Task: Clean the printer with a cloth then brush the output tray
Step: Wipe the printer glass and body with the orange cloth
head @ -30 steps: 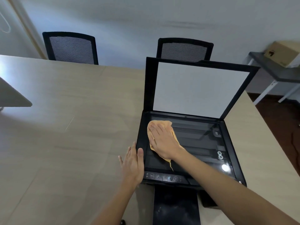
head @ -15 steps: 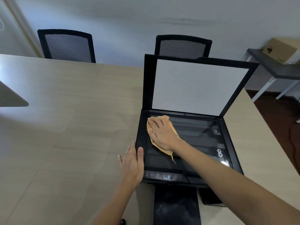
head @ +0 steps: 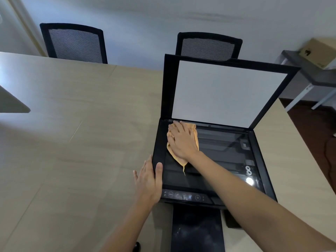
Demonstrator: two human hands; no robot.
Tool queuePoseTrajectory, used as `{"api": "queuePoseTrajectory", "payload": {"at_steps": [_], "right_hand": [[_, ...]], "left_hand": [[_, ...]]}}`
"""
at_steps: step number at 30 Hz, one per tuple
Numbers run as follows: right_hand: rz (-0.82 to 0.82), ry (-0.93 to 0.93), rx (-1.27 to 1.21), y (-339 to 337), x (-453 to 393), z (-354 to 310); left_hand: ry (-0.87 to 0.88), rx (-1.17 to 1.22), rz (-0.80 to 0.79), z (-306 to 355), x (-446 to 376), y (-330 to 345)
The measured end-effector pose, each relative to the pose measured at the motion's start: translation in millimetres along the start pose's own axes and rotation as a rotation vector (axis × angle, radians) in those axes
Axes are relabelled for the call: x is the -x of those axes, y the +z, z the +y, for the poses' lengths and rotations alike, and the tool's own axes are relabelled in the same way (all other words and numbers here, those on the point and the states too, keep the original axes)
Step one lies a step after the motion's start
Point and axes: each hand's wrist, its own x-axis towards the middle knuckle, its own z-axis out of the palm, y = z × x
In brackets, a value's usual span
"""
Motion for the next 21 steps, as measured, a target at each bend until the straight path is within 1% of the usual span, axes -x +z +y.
{"api": "queuePoseTrajectory", "payload": {"at_steps": [4,8,11,16,18,21], "right_hand": [[-0.026,0.018,-0.056,-4,4,0],[-0.027,-0.039,-0.022,-2,23,0],[-0.042,-0.034,0.007,-2,17,3],[-0.032,0.033,0.051,-2,-2,0],[-0.051,0.041,0.047,-1,3,-4],[-0.101,0.005,0.025,-3,28,-14]], "left_hand": [[-0.008,-0.006,-0.018,1,0,0],[-0.011,0.011,-0.024,0,-1,0],[-0.003,0.013,-0.013,-1,-1,1],[0.002,0.072,-0.030,-1,1,0],[-0.009,0.109,-0.045,2,3,-2],[-0.014,0.204,-0.059,2,4,-3]]}}
